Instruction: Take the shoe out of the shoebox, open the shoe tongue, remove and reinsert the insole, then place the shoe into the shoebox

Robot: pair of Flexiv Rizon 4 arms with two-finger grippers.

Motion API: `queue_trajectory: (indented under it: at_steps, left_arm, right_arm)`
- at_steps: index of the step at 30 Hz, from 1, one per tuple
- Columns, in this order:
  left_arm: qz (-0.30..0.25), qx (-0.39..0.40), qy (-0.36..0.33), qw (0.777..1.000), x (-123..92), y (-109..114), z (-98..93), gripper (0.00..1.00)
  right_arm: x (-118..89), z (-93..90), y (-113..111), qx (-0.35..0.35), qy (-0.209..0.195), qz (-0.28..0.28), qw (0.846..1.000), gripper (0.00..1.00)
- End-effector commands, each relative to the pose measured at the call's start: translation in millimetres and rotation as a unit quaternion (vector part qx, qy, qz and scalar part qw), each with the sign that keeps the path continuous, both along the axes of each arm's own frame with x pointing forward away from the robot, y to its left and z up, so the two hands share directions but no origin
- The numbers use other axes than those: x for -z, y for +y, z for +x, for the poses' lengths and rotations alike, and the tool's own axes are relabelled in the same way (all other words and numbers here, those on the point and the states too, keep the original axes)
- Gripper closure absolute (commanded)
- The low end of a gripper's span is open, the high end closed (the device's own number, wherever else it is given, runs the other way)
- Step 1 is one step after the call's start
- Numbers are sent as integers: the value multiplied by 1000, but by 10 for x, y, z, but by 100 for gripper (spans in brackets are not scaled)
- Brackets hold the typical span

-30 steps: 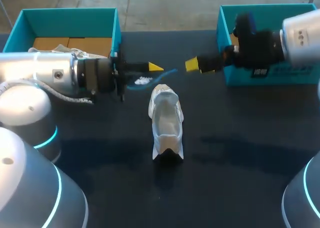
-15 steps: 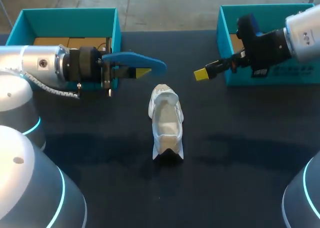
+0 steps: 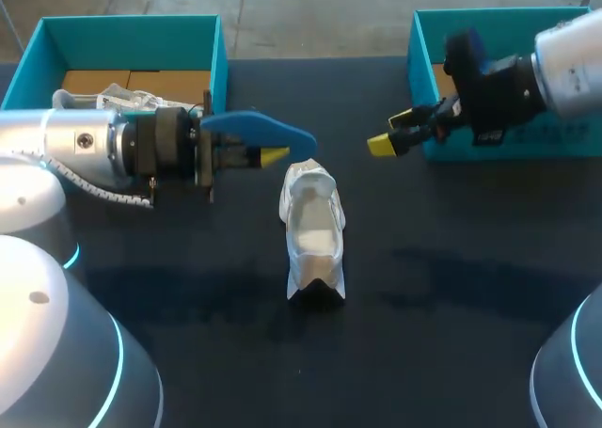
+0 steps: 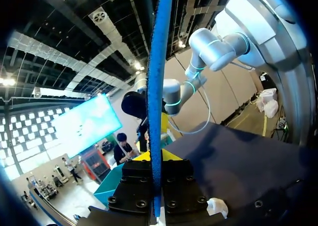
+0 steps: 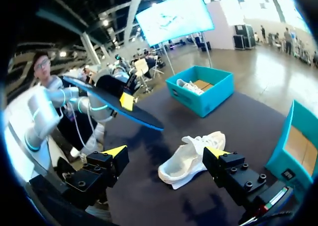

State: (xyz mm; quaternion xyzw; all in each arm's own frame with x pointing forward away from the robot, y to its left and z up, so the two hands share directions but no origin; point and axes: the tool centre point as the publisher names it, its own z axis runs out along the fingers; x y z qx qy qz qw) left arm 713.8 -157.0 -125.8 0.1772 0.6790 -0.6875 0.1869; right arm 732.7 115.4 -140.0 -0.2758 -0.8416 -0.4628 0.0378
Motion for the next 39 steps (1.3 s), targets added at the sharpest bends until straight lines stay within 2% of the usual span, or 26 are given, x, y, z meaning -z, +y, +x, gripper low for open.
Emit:
queue_trajectory:
  at_steps: [1,4,7,24,27,30,31,37,39]
  left_arm:
    - [-6,0,10,1000,89,50,-3,100]
    - [-7,1,18,1000,122,43,-1,100]
    - [-5,2,20,1000,144,19,1,100]
    - [-6,9,28,1000,302,-179,39,100]
    - [-8,9,30,999,325,-198,52,100]
    - [-7,8,36,999,358,-208,48,100]
    - [-8,8,43,999,371,-209,48,100]
    - [-11,8,48,999,439,-230,36,100]
    - [-13,8,53,998,457,-236,25,100]
  right_arm:
    - [135,-115,-80,-60,-156,-72,983,0]
    - [223,-126,-99,-86,-194,-99,972,0]
    - [360,-122,-137,-91,-210,-120,966,0]
    - [360,-122,-137,-91,-210,-120,966,0]
    - [583,-108,-221,-86,-248,-122,957,0]
    - [760,-97,-316,-87,-262,-136,951,0]
    - [809,-94,-333,-82,-252,-147,953,0]
    - [1013,-42,-367,-110,-279,-178,937,0]
    - [1083,-6,-365,-119,-272,-179,938,0]
